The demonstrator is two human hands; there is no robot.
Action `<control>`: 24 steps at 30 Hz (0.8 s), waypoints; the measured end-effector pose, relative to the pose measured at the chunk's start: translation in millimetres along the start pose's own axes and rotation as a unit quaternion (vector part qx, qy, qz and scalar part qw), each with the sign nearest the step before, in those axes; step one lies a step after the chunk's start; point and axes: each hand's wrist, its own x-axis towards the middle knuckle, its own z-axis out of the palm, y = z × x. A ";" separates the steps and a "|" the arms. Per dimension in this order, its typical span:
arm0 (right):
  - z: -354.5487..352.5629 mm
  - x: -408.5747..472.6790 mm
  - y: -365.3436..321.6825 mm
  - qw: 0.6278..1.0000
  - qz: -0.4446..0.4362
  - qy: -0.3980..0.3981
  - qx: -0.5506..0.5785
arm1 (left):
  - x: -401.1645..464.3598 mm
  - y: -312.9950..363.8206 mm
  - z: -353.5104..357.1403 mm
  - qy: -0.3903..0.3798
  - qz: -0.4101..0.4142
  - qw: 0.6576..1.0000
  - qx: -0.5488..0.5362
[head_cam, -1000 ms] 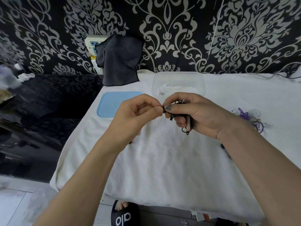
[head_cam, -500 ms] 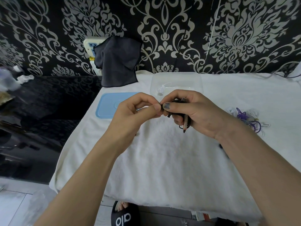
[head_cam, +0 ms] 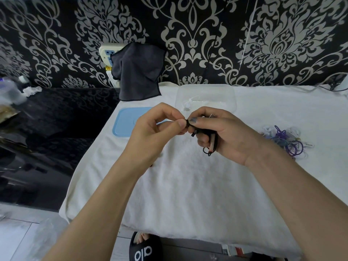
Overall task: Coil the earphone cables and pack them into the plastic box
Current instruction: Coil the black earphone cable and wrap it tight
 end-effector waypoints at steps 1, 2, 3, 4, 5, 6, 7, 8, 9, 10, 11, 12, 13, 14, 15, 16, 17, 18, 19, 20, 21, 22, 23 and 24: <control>1.3 0.1 0.7 1.000 0.002 0.001 0.008 | -0.6 -0.1 0.2 0.004 0.004 1.000 0.002; 2.6 0.0 1.4 1.000 0.004 0.002 0.019 | -1.3 -0.3 0.8 0.009 0.008 1.000 0.005; 4.1 -0.2 2.1 0.999 0.006 0.003 0.034 | -2.0 -0.2 1.7 0.012 0.011 1.000 0.008; 5.6 -0.5 2.9 0.999 0.009 0.003 0.052 | -2.7 0.0 2.6 0.013 0.015 1.000 0.009; 7.1 -0.8 3.4 0.997 0.011 0.001 0.071 | -3.3 0.1 3.5 0.012 0.018 1.000 0.009; 8.4 -1.2 4.1 0.996 0.014 -0.002 0.089 | -3.8 0.4 4.2 0.011 0.022 1.000 0.007; 9.5 -1.5 4.4 0.995 0.017 -0.005 0.101 | -4.1 0.3 4.6 0.012 0.025 1.000 0.006; 10.2 -1.7 4.8 0.994 0.019 -0.007 0.106 | -4.4 0.2 5.0 0.014 0.027 1.000 0.005; 10.5 -1.8 5.0 0.994 0.021 -0.009 0.108 | -4.5 -0.3 5.2 0.016 0.029 0.999 0.007; 10.7 -1.8 5.1 0.994 0.022 -0.010 0.108 | -4.7 -0.6 5.4 0.017 0.031 0.999 0.008; 11.0 -2.1 4.8 0.994 0.023 -0.011 0.109 | -4.9 -1.2 5.5 0.017 0.033 0.999 0.008; 11.3 -2.4 4.5 0.993 0.023 -0.012 0.111 | -5.0 -1.7 5.4 0.017 0.037 0.999 0.009; 11.6 -2.7 4.3 0.993 0.024 -0.013 0.115 | -4.9 -2.1 5.0 0.018 0.041 0.999 0.011; 11.9 -3.1 4.2 0.992 0.025 -0.013 0.119 | -4.9 -1.9 4.9 0.021 0.044 0.999 0.013; 12.0 -3.5 4.1 0.992 0.025 -0.014 0.124 | -4.9 -1.6 4.9 0.024 0.046 0.999 0.015; 12.1 -3.7 4.3 0.991 0.023 -0.014 0.129 | -5.1 -1.2 5.1 0.027 0.047 0.998 0.015; 12.1 -3.9 4.3 0.991 0.021 -0.016 0.133 | -5.2 -0.8 5.4 0.028 0.050 0.998 0.013; 12.2 -3.9 4.4 0.990 0.018 -0.019 0.135 | -5.4 -0.4 5.9 0.027 0.051 0.998 0.010; 12.3 -4.3 4.2 0.990 0.015 -0.022 0.137 | -5.5 -0.3 6.2 0.026 0.052 0.998 0.007; 12.4 -4.6 4.0 0.990 0.012 -0.024 0.138 | -5.6 -0.1 6.4 0.025 0.053 0.998 0.004; 12.4 -4.8 3.9 0.990 0.011 -0.027 0.140 | -5.7 -0.1 6.4 0.024 0.055 0.998 0.003; 12.3 -5.1 3.9 0.990 0.011 -0.029 0.141 | -5.7 0.0 6.2 0.022 0.055 0.998 0.002; 12.4 -5.2 3.8 0.989 0.012 -0.030 0.142 | -5.7 0.1 5.9 0.021 0.056 0.998 0.002; 12.7 -5.2 3.8 0.989 0.013 -0.030 0.144 | -6.0 0.2 5.5 0.018 0.056 0.998 0.002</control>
